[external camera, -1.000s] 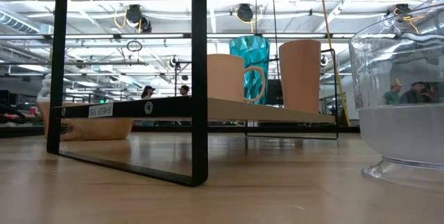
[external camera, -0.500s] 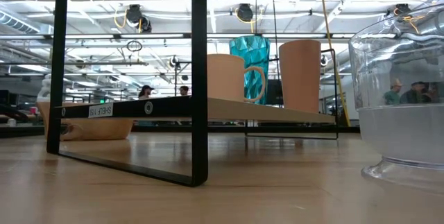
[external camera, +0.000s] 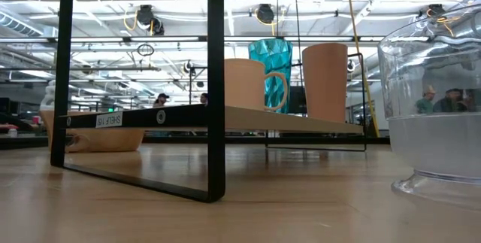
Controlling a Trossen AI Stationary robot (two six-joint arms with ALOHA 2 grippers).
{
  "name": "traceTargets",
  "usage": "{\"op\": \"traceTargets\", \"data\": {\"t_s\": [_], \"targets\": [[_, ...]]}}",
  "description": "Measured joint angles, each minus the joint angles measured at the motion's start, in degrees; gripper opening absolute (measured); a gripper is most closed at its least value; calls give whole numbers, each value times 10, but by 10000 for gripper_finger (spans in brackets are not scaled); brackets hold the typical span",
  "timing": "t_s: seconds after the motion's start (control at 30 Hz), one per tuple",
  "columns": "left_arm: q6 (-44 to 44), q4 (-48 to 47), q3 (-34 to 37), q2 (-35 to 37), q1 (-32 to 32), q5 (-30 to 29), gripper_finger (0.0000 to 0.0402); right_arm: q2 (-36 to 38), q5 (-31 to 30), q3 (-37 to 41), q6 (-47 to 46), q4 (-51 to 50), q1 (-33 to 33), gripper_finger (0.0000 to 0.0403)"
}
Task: Stack small to large cups/mugs on shelf
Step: Put the blue cup on the shelf
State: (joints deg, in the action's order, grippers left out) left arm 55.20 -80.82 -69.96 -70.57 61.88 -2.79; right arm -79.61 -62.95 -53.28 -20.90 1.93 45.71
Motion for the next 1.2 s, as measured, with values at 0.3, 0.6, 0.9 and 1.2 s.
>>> {"op": "traceTargets", "data": {"t_s": [0.3, 0.6, 0.9, 1.2], "targets": [[-11, -63, -139, -115, 10, 7, 113, 0, 0, 0, 2, 0, 0, 293], [11, -60, -154, -149, 13, 6, 114, 0, 0, 0, 6, 0, 0, 293], [33, -61, -144, -149, 13, -12, 145, 0, 0, 0, 6, 0, 0, 293], [47, -30, -89, -149, 13, -36, 240, 0, 0, 0, 8, 0, 0, 293]]}}
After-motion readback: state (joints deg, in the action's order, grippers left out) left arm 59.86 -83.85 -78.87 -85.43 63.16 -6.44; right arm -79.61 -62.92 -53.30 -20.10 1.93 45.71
